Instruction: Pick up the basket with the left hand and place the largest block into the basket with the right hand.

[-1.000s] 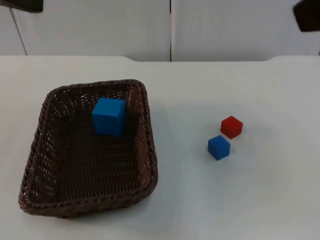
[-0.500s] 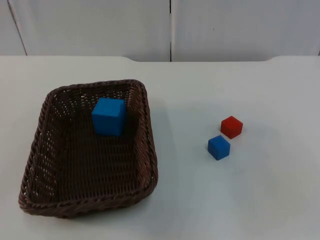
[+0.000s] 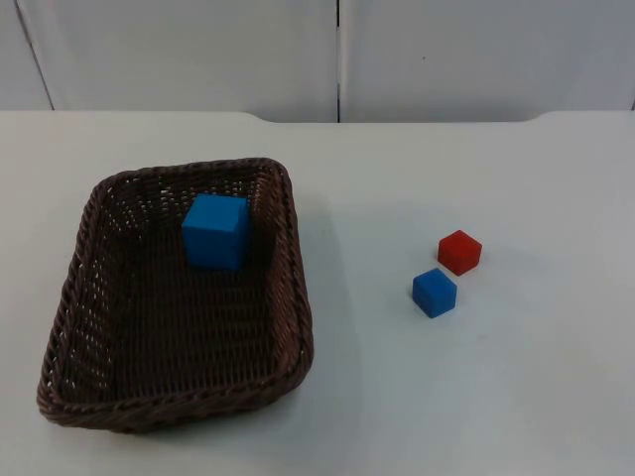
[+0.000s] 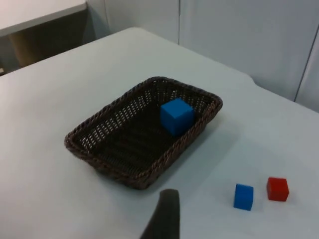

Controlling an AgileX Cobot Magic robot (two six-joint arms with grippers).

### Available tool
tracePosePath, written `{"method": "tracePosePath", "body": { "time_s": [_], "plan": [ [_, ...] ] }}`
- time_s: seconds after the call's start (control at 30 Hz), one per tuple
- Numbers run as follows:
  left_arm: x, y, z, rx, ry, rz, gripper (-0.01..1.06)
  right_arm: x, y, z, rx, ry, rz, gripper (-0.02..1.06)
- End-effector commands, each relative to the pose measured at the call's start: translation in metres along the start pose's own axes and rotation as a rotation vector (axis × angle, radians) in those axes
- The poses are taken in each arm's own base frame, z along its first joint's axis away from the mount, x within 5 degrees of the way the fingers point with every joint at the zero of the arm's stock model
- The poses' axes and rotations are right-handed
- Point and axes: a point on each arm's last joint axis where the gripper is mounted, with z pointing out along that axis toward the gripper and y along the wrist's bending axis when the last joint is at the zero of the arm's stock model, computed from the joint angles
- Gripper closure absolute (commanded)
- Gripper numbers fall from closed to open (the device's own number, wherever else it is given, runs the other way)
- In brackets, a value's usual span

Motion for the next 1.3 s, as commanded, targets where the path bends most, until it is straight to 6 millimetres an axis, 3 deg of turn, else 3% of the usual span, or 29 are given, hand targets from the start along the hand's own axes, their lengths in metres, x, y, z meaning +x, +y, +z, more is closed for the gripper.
{"method": "tracePosePath", "body": {
  "time_s": [0.0, 0.4, 0.63, 0.83, 1.07, 1.27],
  "plan": [
    [0.010, 0.001, -0.008, -0.052, 0.014, -0.001, 0.15, 0.005, 0.001, -0.007, 0.003, 0.008, 0.010, 0.30],
    [0.038, -0.010, -0.054, -0.155, -0.083, 0.015, 0.15, 0.022, -0.002, -0.033, 0.109, 0.025, 0.039, 0.30],
    [0.049, -0.011, -0.068, -0.210, -0.131, 0.000, 0.15, 0.040, -0.003, -0.031, 0.136, 0.045, 0.084, 0.30],
    [0.054, -0.012, -0.069, -0.211, -0.100, -0.012, 0.15, 0.045, -0.003, -0.030, 0.136, 0.049, 0.096, 0.30],
    [0.086, -0.003, -0.033, -0.195, 0.047, -0.054, 0.15, 0.043, 0.000, -0.037, 0.124, 0.092, 0.124, 0.30],
    [0.087, -0.003, -0.034, -0.196, 0.052, -0.055, 0.15, 0.048, 0.004, -0.055, 0.123, -0.017, 0.116, 0.30]
  ]
}}
